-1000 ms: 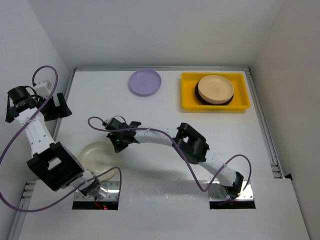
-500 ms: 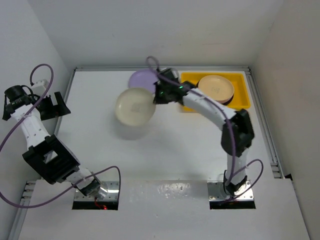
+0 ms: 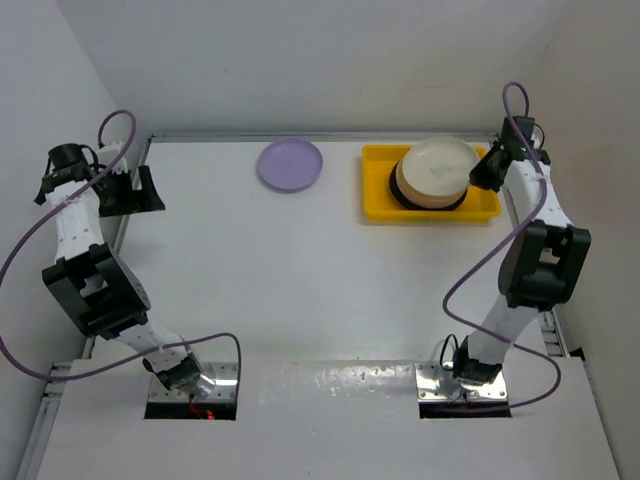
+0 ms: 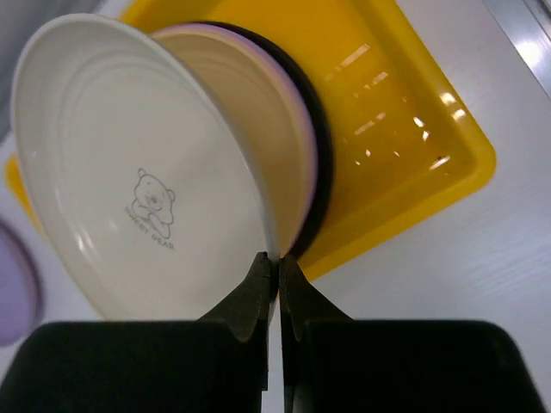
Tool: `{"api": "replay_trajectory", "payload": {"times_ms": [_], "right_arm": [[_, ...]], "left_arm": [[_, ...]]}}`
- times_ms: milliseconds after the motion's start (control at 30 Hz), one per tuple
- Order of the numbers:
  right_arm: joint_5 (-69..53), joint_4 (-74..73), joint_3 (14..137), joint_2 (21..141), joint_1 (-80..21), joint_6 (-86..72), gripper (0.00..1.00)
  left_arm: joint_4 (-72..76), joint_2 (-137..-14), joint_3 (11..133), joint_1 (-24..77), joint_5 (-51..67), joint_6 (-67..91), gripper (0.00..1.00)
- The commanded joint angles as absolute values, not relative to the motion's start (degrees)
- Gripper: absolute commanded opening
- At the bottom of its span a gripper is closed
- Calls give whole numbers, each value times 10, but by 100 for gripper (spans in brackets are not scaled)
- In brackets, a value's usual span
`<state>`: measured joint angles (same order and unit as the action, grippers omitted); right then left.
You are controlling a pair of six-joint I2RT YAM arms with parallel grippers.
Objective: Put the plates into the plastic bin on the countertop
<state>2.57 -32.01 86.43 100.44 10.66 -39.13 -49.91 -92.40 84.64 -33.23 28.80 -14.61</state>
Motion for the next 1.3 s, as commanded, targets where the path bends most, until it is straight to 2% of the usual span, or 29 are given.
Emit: {"api": "replay_trajectory", "payload": {"times_ms": [0, 233, 267, 300, 400, 433, 500, 533, 667, 733, 867, 933, 1033, 1067, 1133, 1167, 1200, 1233, 1267], "right_arm": [[-24, -339, 896, 1046, 112, -397, 0], [-38, -331, 926, 1110, 131, -394, 2], [-39, -330, 925, 1120, 132, -389, 8], [-39, -325, 926, 1128, 131, -388, 22], [-16, -323, 927, 1151, 130, -374, 42], [-10, -323, 929, 1154, 129, -370, 56], [32, -336, 944, 1158, 121, -340, 70], [62, -344, 947, 1158, 113, -326, 73], [131, -359, 935, 1110, 77, -289, 80], [151, -352, 921, 1078, 60, -284, 82], [153, -357, 893, 1038, 26, -289, 82], [151, -368, 896, 1021, 18, -289, 82], [145, -384, 916, 1008, 5, -287, 82], [145, -386, 920, 1007, 4, -285, 82], [161, -393, 935, 999, -27, -282, 82], [163, -391, 937, 997, -31, -280, 82], [163, -391, 944, 998, -39, -276, 82], [161, -388, 947, 999, -44, -274, 82], [160, -388, 951, 1000, -48, -274, 82]], "left_arm": [[-488, -937, 881, -295, 278, -139, 100], [-488, -971, 893, -251, 258, -134, 100], [-483, -971, 893, -236, 251, -134, 100], [-483, -979, 893, -229, 250, -134, 100], [-469, -1004, 893, -190, 250, -127, 100], [-457, -1012, 893, -177, 250, -120, 100], [-436, -1053, 921, -130, 264, -101, 100], [-436, -1074, 938, -113, 265, -96, 100], [-388, -1194, 1081, -27, 250, -38, 100], [-342, -1240, 1113, 9, 226, 2, 100], [-280, -1354, 1236, 51, 169, 67, 100], [-280, -1415, 1275, 71, 94, 74, 98], [-280, -1463, 1307, 76, 60, 86, 87], [-275, -1470, 1315, 76, 50, 86, 75], [-275, -1483, 1315, 76, 32, 86, 60], [-275, -1483, 1309, 76, 32, 81, 48], [-275, -1483, 1301, 76, 32, 75, 41], [-275, -1483, 1296, 76, 39, 67, 27], [-275, -1483, 1289, 76, 40, 67, 21]]}}
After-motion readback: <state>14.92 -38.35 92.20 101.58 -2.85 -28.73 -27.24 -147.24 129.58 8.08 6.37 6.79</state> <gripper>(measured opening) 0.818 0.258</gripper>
